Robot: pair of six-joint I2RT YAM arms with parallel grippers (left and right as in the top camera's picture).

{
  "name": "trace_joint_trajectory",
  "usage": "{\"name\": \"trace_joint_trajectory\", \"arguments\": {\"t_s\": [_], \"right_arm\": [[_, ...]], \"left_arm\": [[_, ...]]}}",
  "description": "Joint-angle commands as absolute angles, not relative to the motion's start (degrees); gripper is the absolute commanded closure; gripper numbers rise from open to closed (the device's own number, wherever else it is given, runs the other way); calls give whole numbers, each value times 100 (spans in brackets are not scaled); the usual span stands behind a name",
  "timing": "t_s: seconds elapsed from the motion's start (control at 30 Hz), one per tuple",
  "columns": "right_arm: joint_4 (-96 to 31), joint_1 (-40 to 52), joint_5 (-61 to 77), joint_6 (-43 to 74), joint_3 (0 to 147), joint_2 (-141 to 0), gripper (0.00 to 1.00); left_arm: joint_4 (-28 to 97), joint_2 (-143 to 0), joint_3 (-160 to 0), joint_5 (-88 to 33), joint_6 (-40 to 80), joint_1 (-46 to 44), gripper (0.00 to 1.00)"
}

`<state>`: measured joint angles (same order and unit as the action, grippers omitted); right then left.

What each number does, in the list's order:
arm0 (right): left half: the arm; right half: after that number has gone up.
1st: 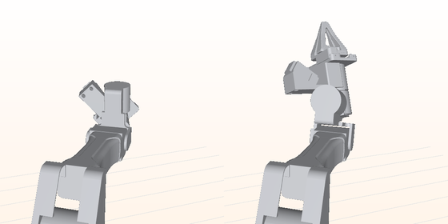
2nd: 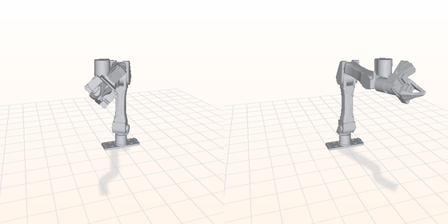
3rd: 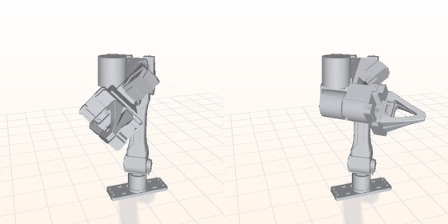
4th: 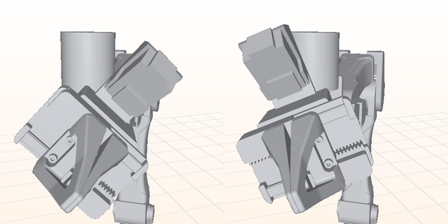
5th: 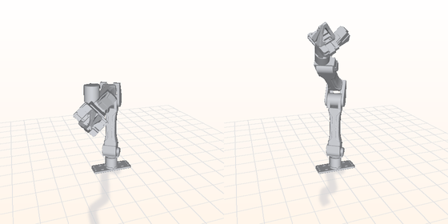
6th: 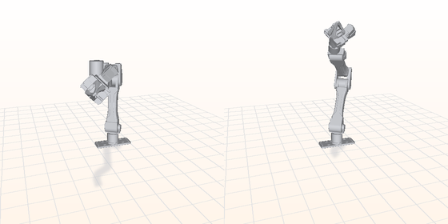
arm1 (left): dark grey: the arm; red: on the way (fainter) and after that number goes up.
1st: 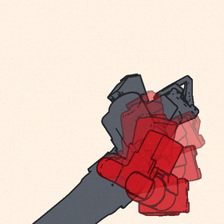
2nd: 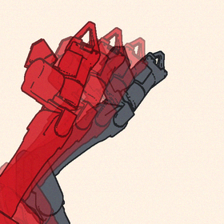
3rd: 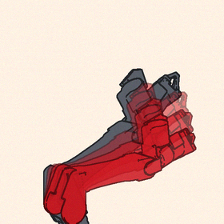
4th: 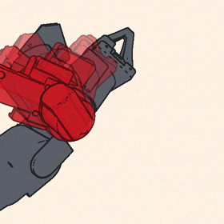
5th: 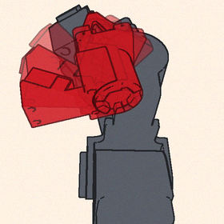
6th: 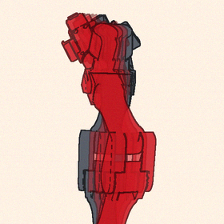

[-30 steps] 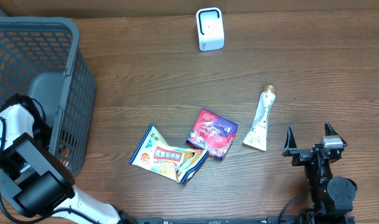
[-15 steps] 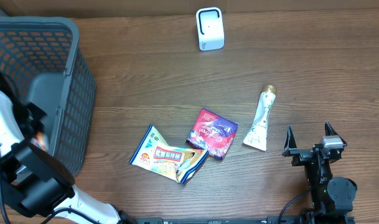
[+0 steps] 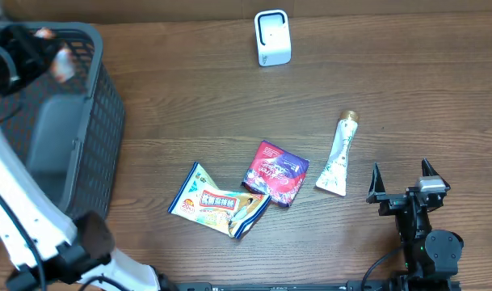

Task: Scan the item barcode
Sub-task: 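Carry the orange box under the scanner and place it on table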

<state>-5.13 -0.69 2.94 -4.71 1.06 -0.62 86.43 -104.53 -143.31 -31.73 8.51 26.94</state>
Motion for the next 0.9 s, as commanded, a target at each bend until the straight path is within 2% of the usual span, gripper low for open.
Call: {"name": "trace_joint_trajectory", "arguments": {"t_s": [0.0,0.27,0.43,0.6,0.77,0.8,0.87], "right_arm": [[-471,-60,261,-449,49,-16,0],[-471,-60,261,-449,49,-16,0],[-471,-60,261,-449,49,-16,0],[-471,-60,261,-449,49,-16,0],[-471,-60,261,-449,49,-16,0],[-471,-60,261,-449,49,-16,0],[-471,-60,261,-449,49,-16,0]], "left_arm": [[8680,-9994,-14523,-3378,615,1712,96],[9122,-10344,-13852,-2600,760,-1210,96],[8654,-11135,-13050,-1850,1212,-2679,96],[7915,-12156,-12711,-1697,1441,-3487,96],[7703,-13056,-12711,-1697,1529,-3916,95],[7690,-13185,-12711,-1697,1529,-3953,89],[7684,-13316,-12711,-1704,1529,-3979,85]]}}
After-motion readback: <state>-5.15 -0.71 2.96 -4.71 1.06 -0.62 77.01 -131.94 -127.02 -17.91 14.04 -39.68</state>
